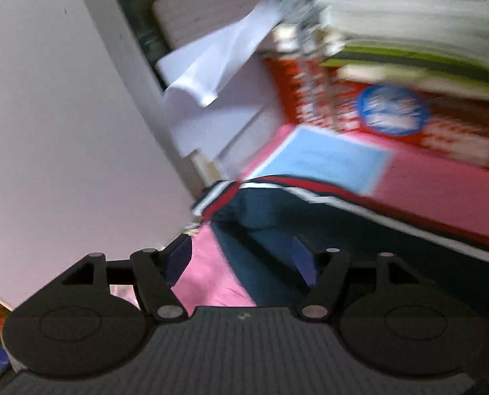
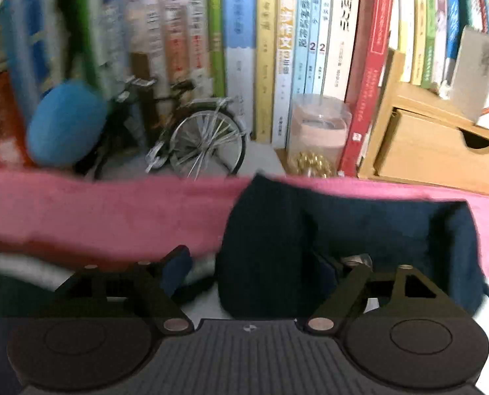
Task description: Fold clothes
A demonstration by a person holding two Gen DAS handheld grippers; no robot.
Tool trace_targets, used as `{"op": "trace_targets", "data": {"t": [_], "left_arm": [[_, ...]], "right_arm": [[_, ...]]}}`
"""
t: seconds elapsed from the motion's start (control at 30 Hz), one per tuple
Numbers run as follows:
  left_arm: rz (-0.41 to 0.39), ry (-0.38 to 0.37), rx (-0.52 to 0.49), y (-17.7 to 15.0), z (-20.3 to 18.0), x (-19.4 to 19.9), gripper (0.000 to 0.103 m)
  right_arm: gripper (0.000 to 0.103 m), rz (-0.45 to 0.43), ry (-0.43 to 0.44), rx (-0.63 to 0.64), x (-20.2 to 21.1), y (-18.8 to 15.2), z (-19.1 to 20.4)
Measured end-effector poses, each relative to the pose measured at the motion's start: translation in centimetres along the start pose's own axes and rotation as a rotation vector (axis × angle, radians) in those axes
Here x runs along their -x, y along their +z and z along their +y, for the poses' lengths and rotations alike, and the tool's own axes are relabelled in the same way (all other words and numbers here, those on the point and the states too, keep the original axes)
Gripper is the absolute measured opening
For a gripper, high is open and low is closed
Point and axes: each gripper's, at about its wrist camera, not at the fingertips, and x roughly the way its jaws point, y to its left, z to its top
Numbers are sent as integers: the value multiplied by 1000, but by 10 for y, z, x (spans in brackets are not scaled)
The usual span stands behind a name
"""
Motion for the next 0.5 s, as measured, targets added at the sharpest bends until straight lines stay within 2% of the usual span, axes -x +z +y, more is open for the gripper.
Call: {"op": "trace_targets", "data": {"t": [0.03, 0.1, 0.17, 0.27, 0.3, 0.4, 0.47, 0.5], "left_arm": [[-15, -70, -5, -4, -6, 12, 66], [-45, -217, -23, -11, -17, 37, 66], [-70, -367, -91, -19, -36, 56, 66], [-46, -520, -180, -33, -72, 73, 66], [-35, -558, -199, -39, -84, 77, 66], [-3, -629, -263, -58, -115, 89, 66], [22, -608, -316, -70, -131, 88, 66], [35, -593, -341, -76, -139, 86, 66]], "right_arm": [[77, 17, -2, -11, -3, 6, 0], [70, 46, -3, -35, -7, 17, 0], [71, -20, 67, -96, 19, 9, -5], [74, -94, 137, -142, 68, -20, -18], [74, -109, 156, -155, 84, -32, -24], [74, -55, 147, -187, 113, -69, -56], [74, -3, 116, -208, 125, -92, -83], [74, -6, 71, -252, 135, -99, -105]]}}
